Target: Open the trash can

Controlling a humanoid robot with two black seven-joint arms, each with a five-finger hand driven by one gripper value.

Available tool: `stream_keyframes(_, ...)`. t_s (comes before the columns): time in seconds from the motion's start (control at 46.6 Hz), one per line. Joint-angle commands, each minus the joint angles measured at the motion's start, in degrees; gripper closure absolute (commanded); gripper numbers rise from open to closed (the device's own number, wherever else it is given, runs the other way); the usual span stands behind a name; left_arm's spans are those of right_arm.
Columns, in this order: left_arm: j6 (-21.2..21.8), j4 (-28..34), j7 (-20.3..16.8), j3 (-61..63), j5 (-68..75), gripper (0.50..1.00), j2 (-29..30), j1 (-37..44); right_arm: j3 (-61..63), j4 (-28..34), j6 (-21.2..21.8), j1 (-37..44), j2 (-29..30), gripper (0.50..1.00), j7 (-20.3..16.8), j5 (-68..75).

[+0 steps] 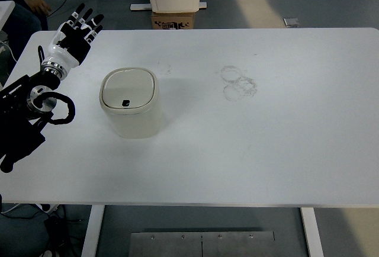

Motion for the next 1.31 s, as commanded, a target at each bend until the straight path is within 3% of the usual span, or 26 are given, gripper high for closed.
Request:
stream_keyframes(0.0, 0.0, -1.3, 0.0, 0.1, 0.0, 0.500, 0.8, -0.1, 0.0, 0.0, 0.0, 0.0, 0.0, 0.509, 0.0, 0.0)
stream_keyframes(0.322, 1.2, -9.2, 1.7, 0.1, 0.0, 0.500, 6.3, -0.2, 0.0, 0.0, 0.0, 0.0, 0.0, 0.509, 0.0, 0.0)
stream_keyframes(0.58, 3.3, -20.4, 4.2, 2.3, 0.3, 0.500, 13.7, -1.8, 0.0, 0.0, 0.0, 0.0, 0.0, 0.509, 0.0, 0.0)
stream_keyframes(0.794, 2.9, -24.4, 4.8, 9.4, 0.4, 0.500, 20.1, -9.2, 0.0, 0.0, 0.0, 0.0, 0.0, 0.509, 0.0, 0.0)
stream_keyframes(0.966, 2.6, -31.0, 9.8, 15.9, 1.3, 0.500, 24.7, -15.4, 0.0, 0.0, 0.0, 0.0, 0.0, 0.509, 0.0, 0.0)
stream_keyframes(1.095, 2.2, -35.8, 10.6, 20.3, 6.1, 0.500, 26.9, -19.7, 0.0, 0.0, 0.0, 0.0, 0.0, 0.509, 0.0, 0.0)
stream_keyframes(1.288, -2.5, -40.0, 10.8, 29.0, 10.3, 0.500, 30.3, -28.1, 0.0, 0.0, 0.0, 0.0, 0.0, 0.509, 0.0, 0.0)
